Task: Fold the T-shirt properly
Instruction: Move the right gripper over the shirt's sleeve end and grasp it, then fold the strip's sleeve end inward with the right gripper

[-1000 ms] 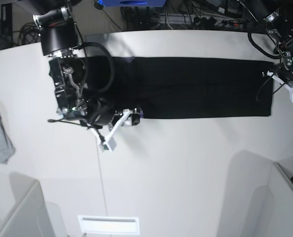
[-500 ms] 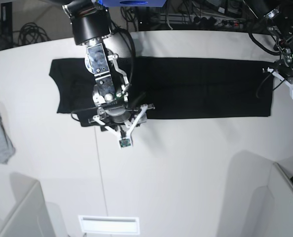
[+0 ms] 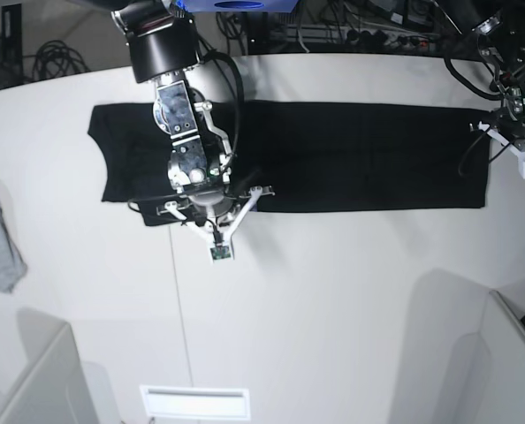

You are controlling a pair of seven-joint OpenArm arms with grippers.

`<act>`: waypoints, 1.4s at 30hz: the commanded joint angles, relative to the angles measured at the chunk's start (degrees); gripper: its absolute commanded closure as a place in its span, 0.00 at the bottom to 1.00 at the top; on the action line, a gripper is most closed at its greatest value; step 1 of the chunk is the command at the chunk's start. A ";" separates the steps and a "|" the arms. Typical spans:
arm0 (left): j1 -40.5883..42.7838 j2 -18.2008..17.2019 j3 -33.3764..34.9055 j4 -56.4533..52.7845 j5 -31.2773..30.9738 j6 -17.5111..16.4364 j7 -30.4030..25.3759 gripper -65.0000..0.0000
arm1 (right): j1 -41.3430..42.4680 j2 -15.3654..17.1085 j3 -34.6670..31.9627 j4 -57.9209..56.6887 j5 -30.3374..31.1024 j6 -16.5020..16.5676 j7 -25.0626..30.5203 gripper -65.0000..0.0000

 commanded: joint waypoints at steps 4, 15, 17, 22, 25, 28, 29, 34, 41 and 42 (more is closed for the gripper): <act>-0.09 -1.13 -0.27 0.76 0.11 0.02 -0.64 1.00 | -3.11 -0.40 0.08 8.88 -0.20 -0.02 0.76 1.00; -0.09 -1.05 -0.27 0.76 0.11 0.02 -0.64 1.00 | -15.33 -0.32 -0.01 23.39 -0.20 -0.02 -7.95 1.00; -0.09 -1.05 -0.27 0.76 0.11 0.02 -0.64 1.00 | -17.26 -0.32 -0.01 23.39 -0.20 -0.02 -8.21 1.00; -0.09 -1.05 -0.27 0.76 0.11 0.02 -0.64 1.00 | -23.33 -0.32 -0.27 26.29 -0.20 -0.02 -7.95 1.00; -0.09 -1.05 -0.27 0.76 0.11 0.02 -0.64 1.00 | -26.67 -0.32 -0.45 29.45 -0.20 -0.02 -7.95 1.00; -0.09 -1.05 -0.27 0.76 0.11 0.02 -0.64 1.00 | -28.69 -0.32 -0.54 29.71 -0.20 -0.02 -7.95 1.00; -0.09 -1.05 -0.27 0.76 0.11 0.02 -0.64 1.00 | -29.22 -0.32 -0.54 29.71 -0.20 -0.02 -7.95 1.00; -0.09 -0.87 -0.27 0.76 0.11 0.02 -0.64 1.00 | -30.01 -0.32 -0.54 29.63 -0.20 -0.02 -7.77 1.00; -0.18 -0.78 0.08 0.85 0.11 0.02 -0.64 1.00 | -22.10 1.88 -0.45 28.92 -0.20 -0.02 -4.61 1.00; -0.18 -0.78 0.08 0.85 0.11 0.02 -0.64 1.00 | -20.51 1.97 -0.36 28.48 -0.20 -0.02 -5.31 1.00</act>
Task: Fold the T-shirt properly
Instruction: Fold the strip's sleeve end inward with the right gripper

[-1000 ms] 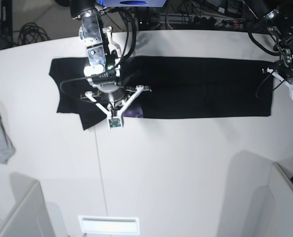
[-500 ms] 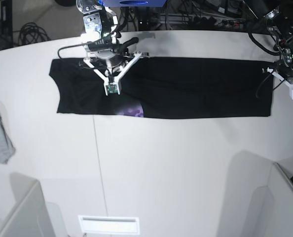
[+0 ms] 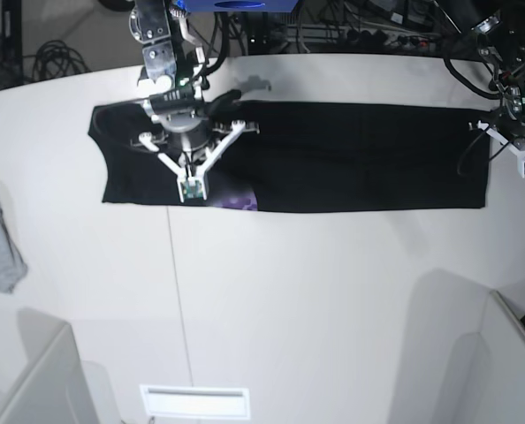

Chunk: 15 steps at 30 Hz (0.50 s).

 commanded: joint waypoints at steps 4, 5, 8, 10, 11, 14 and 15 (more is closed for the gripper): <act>-0.26 -0.98 -0.44 0.94 0.00 0.02 -0.66 1.00 | 6.63 -0.52 -0.21 -2.48 0.47 0.02 -3.61 1.00; -0.26 -0.98 -0.44 0.94 0.00 0.02 -0.66 1.00 | 7.42 -0.61 -0.21 -3.27 0.47 0.02 -3.87 1.00; -0.18 -0.98 -0.44 0.94 0.00 0.02 -0.66 1.00 | 8.30 -1.40 -0.30 -5.21 0.47 0.02 -3.96 1.00; -0.18 -1.07 -0.44 0.94 0.00 0.02 -0.66 1.00 | 8.30 -2.10 -0.30 -6.70 0.47 0.11 -3.96 1.00; -0.18 -1.07 -0.44 0.94 0.00 0.02 -0.66 1.00 | 8.30 -2.28 -0.38 -7.32 0.47 0.11 -3.87 1.00; -0.18 -1.07 -0.44 0.94 0.00 0.02 -0.48 1.00 | 8.38 -2.28 -3.02 -8.81 0.47 0.11 -3.78 1.00; -0.18 -1.07 -0.44 0.94 0.00 0.02 -0.48 1.00 | 8.38 -2.28 -3.81 -8.81 0.47 0.11 -3.78 1.00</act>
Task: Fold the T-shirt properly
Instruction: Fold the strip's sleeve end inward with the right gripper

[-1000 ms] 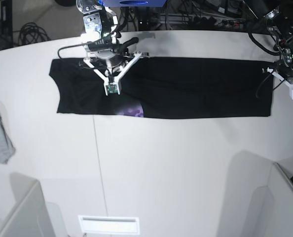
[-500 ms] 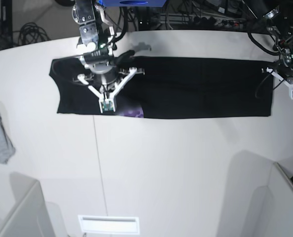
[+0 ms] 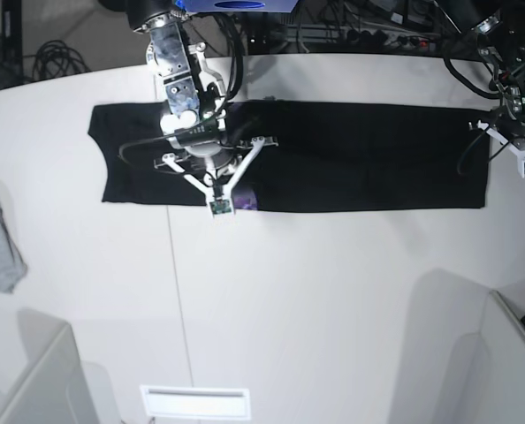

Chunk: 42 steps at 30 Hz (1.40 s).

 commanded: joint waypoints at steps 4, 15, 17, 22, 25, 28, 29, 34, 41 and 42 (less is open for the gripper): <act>-0.22 -1.07 -0.38 1.38 -0.11 0.02 -0.66 1.00 | 1.53 -0.53 -1.17 1.33 0.15 0.07 0.85 0.92; 0.92 -3.09 -13.30 0.85 -10.75 -13.78 -0.66 1.00 | -0.85 2.55 0.76 11.62 -0.03 -0.02 0.94 0.64; 2.15 -3.97 -14.27 0.06 -13.83 -14.26 -0.83 1.00 | -1.64 2.55 2.08 11.62 0.06 -0.02 1.29 0.64; 2.51 -6.87 -15.32 -4.43 -22.18 -14.26 -0.83 0.43 | -5.33 3.16 4.37 11.62 0.06 -0.02 8.15 0.64; 1.54 -7.31 -14.88 -6.98 -23.85 -14.26 -0.83 0.10 | -6.56 3.16 4.28 11.62 0.06 -0.02 9.29 0.64; -1.19 -7.31 -12.60 -9.35 -23.85 -14.26 -0.83 0.00 | -7.09 3.16 3.93 11.62 0.06 -0.02 9.55 0.64; -1.89 -7.22 -11.63 -10.23 -23.85 -14.26 -0.83 0.00 | -7.09 3.16 3.84 11.62 0.06 -0.02 9.46 0.64; -4.53 -7.13 -6.79 -12.08 -23.85 -14.22 -0.83 0.00 | -7.79 3.16 3.75 11.53 0.06 -0.02 9.38 0.64; -5.85 -7.05 -1.17 -18.84 -23.85 -14.13 -0.83 0.00 | -9.02 3.16 3.75 11.53 0.06 -0.02 9.64 0.64; -5.93 -7.05 -0.46 -19.72 -23.85 -14.13 -0.83 0.00 | -9.02 3.16 3.75 11.53 0.06 -0.02 9.64 0.64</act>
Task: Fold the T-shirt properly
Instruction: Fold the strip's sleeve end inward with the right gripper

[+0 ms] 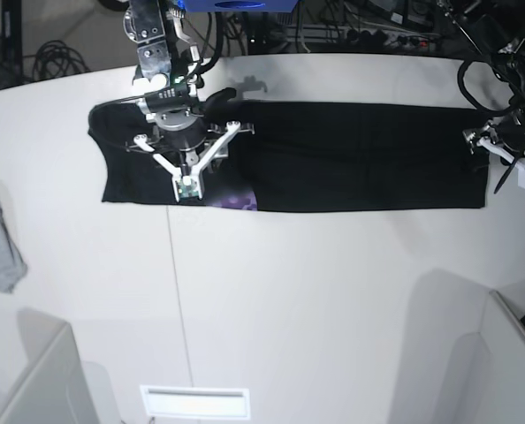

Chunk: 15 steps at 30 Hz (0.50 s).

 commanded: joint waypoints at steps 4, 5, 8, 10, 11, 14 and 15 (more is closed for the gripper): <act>0.03 -0.49 3.09 -1.15 0.35 -0.36 1.37 0.09 | 0.22 -0.31 0.12 0.86 0.06 -0.02 1.25 0.64; 0.12 -0.49 3.62 -1.15 0.35 -0.36 1.37 0.18 | 0.22 -0.40 0.39 0.86 0.06 -0.02 1.25 0.64; 0.12 -0.40 3.71 -1.94 0.26 -0.36 1.37 0.52 | 0.22 -0.67 0.48 0.95 0.06 -0.02 1.42 0.64; 0.03 -0.58 3.62 -2.91 0.26 -0.36 1.37 0.78 | 0.13 -0.67 0.56 0.95 0.06 -0.02 3.18 0.64; 0.03 -0.66 3.62 -3.17 0.26 -0.36 1.37 0.89 | -0.22 -0.67 0.56 0.95 0.06 -0.02 4.24 0.64; 0.03 -0.66 3.53 -3.17 0.26 -0.36 0.93 1.00 | -1.89 -0.84 0.74 0.95 0.06 -0.02 8.46 0.64; 0.03 -0.66 3.53 -3.17 0.26 -0.36 -0.21 1.00 | -2.59 -0.93 1.18 0.95 0.15 -0.02 9.95 0.64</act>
